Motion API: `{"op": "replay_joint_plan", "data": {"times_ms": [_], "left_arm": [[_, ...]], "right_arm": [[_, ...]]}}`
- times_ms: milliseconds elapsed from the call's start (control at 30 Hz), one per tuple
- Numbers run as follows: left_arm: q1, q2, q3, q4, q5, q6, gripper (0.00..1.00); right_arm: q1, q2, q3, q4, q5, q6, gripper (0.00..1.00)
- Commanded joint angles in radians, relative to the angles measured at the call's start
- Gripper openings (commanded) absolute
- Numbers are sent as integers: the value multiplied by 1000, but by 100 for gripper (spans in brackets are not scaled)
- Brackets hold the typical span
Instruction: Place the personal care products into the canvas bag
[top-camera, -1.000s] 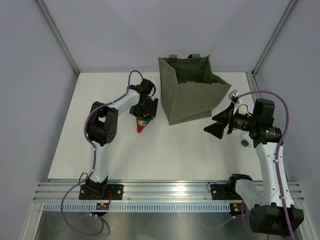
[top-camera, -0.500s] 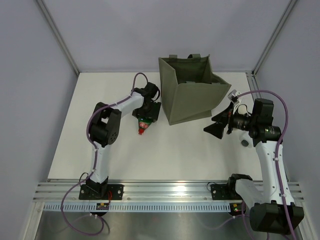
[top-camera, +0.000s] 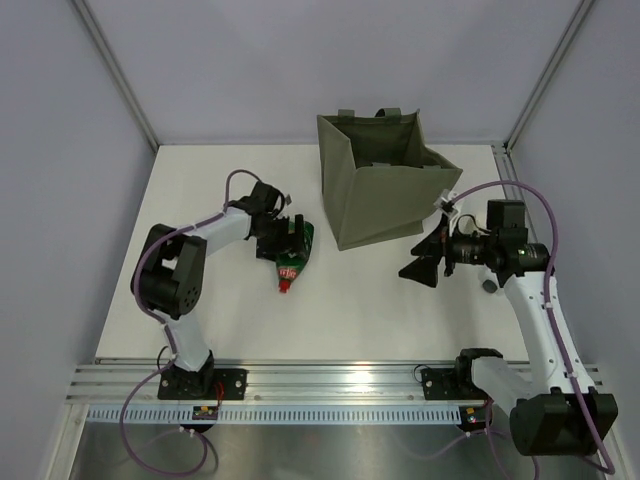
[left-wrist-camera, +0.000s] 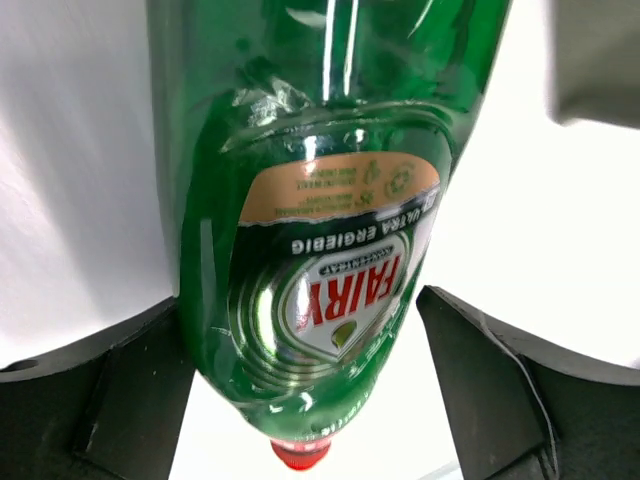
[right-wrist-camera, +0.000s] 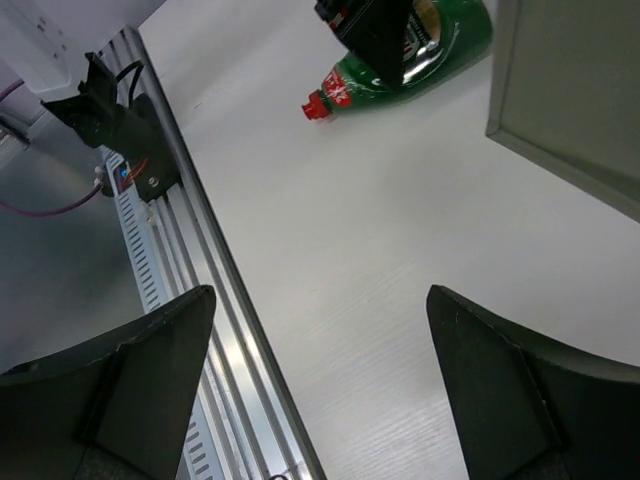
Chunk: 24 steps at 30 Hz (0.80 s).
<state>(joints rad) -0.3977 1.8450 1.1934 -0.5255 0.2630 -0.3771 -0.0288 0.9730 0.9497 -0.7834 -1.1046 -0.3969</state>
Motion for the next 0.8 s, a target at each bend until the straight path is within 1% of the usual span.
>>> {"op": "replay_joint_plan", "data": {"times_ms": [0, 67, 133, 167, 200, 233, 267, 300, 333, 367, 433, 467, 500, 567, 600, 633, 667, 700, 733, 767], "left_arm": [[23, -49, -98, 172, 315, -97, 0], [28, -67, -156, 234, 352, -115, 0], [36, -90, -202, 280, 398, -140, 0], [37, -96, -216, 295, 413, -158, 0], [42, -102, -227, 309, 436, -166, 0], [43, -110, -238, 330, 450, -172, 0], [45, -113, -258, 344, 461, -187, 0], [48, -116, -267, 355, 482, -197, 0], [49, -125, -278, 383, 493, -203, 0], [49, -130, -299, 395, 498, -222, 0], [51, -142, -324, 444, 518, -243, 0], [51, -147, -348, 459, 519, -267, 0], [49, -153, -362, 476, 519, -278, 0], [49, -180, -390, 510, 509, -307, 0], [53, -197, -415, 515, 472, -313, 0], [54, -220, -428, 513, 449, -316, 0], [57, -277, -437, 507, 421, -318, 14], [66, -309, -445, 495, 347, -318, 27], [72, -340, -448, 455, 310, -312, 35], [76, -371, -446, 435, 274, -306, 56]], "right_arm": [[120, 42, 31, -22, 63, -42, 95], [164, 84, 24, 13, 80, -30, 94], [228, 122, 20, 51, 107, 21, 93], [249, 163, 18, 96, 111, 38, 91], [271, 183, 14, 125, 120, 90, 90], [314, 199, -5, 159, 129, 127, 89], [335, 225, -17, 258, 150, 168, 89], [357, 230, -35, 321, 211, 281, 89], [398, 239, -75, 382, 248, 343, 89], [418, 239, -95, 491, 326, 451, 89], [458, 239, -150, 590, 412, 539, 90], [502, 237, -164, 654, 454, 565, 91], [524, 239, -173, 676, 547, 605, 92], [594, 263, -177, 690, 626, 612, 93], [613, 276, -169, 685, 678, 593, 93], [628, 289, -157, 684, 696, 584, 94], [656, 315, -148, 688, 728, 564, 95], [671, 331, -138, 690, 753, 554, 95], [684, 348, -108, 688, 773, 547, 97], [691, 386, -92, 685, 793, 547, 99]]}}
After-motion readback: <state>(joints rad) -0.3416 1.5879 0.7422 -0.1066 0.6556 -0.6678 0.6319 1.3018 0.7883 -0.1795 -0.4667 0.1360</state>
